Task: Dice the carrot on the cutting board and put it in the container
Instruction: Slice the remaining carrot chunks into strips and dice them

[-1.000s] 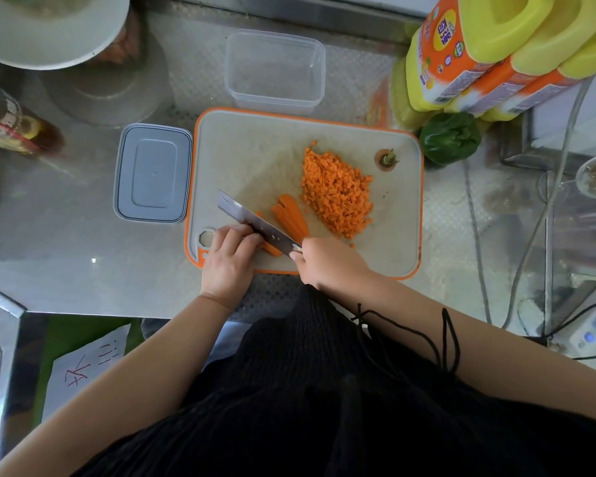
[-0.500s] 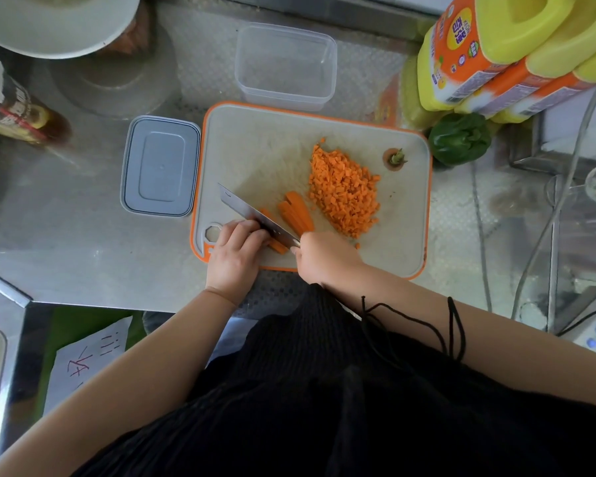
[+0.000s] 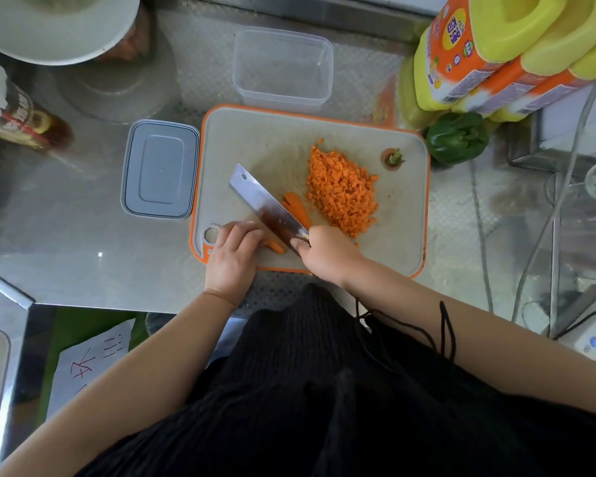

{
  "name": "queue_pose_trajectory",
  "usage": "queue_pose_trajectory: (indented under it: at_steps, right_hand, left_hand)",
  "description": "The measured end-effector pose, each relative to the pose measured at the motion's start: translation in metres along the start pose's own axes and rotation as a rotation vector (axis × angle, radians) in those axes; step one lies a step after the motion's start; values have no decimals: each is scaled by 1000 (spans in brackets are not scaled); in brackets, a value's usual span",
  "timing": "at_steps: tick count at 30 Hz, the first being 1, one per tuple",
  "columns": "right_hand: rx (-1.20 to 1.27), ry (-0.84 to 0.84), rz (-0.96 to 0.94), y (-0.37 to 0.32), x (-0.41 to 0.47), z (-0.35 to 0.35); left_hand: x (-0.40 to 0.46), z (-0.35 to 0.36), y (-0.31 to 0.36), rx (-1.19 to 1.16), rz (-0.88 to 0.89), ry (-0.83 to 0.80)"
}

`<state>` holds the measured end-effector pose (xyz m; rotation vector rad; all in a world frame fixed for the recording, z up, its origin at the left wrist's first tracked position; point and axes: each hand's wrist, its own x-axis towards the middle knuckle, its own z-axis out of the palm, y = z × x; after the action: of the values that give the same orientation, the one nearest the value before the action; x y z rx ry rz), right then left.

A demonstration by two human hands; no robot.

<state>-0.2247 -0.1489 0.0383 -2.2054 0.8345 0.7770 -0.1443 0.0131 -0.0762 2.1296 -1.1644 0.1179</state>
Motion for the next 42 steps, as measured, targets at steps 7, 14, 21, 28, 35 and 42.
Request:
queue_pose_trajectory:
  at_steps: [7,14,21,28,35,42]
  right_hand:
    - [-116,-14,-26,-4,-16,3]
    - [-123,-61,-13,-9,-15,1]
    - [-147,-83,1,-17,-12,-2]
    - [-157,-70,1,-20,-6,4]
    - [-116,-38,34,-17,-2,18]
    - [-47,-54,-8,-4,-2,11]
  left_hand:
    - [-1,0,-3,23,23,2]
    - [-3,2,-4,32,23,-20]
    - [-2,2,-4,11,13,-28]
    - [-3,2,-4,16,3,-35]
    - [-3,3,-5,42,-6,-47]
    - [-2,-1,-5,58,-41,-45]
